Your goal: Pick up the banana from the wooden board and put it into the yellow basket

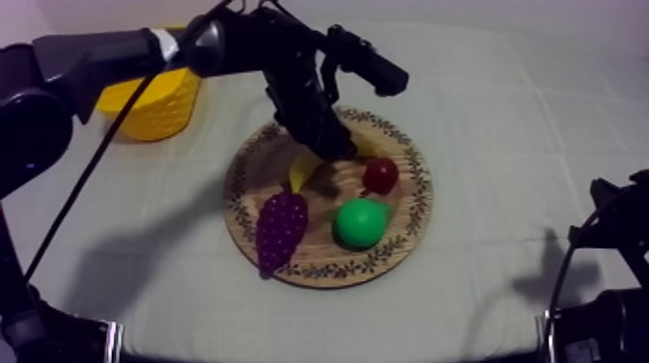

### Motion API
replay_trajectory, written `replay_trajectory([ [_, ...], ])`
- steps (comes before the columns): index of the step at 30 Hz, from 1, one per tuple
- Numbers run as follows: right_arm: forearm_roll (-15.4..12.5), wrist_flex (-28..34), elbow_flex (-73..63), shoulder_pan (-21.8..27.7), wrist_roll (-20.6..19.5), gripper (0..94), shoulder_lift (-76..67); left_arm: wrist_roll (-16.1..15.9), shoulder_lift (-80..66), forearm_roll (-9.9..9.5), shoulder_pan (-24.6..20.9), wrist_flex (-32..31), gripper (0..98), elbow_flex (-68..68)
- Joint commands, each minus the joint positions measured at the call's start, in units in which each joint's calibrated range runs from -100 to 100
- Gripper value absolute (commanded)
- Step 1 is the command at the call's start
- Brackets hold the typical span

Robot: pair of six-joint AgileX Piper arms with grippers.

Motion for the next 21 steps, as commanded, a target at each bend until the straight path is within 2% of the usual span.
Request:
replay_trajectory([
  [1,0.0,0.0,0.1,0.0,0.0,0.4,0.0,0.1,0.5,-0.4,0.2,0.3,53.1,-0.2],
  [8,0.0,0.0,0.1,0.0,0.0,0.4,0.0,-0.3,3.2,-1.04,0.8,2.5,46.8,-2.8],
  [21,0.0,0.0,0.1,0.0,0.0,0.4,0.0,-1.7,6.9,-1.83,1.5,3.8,24.2,-6.9],
])
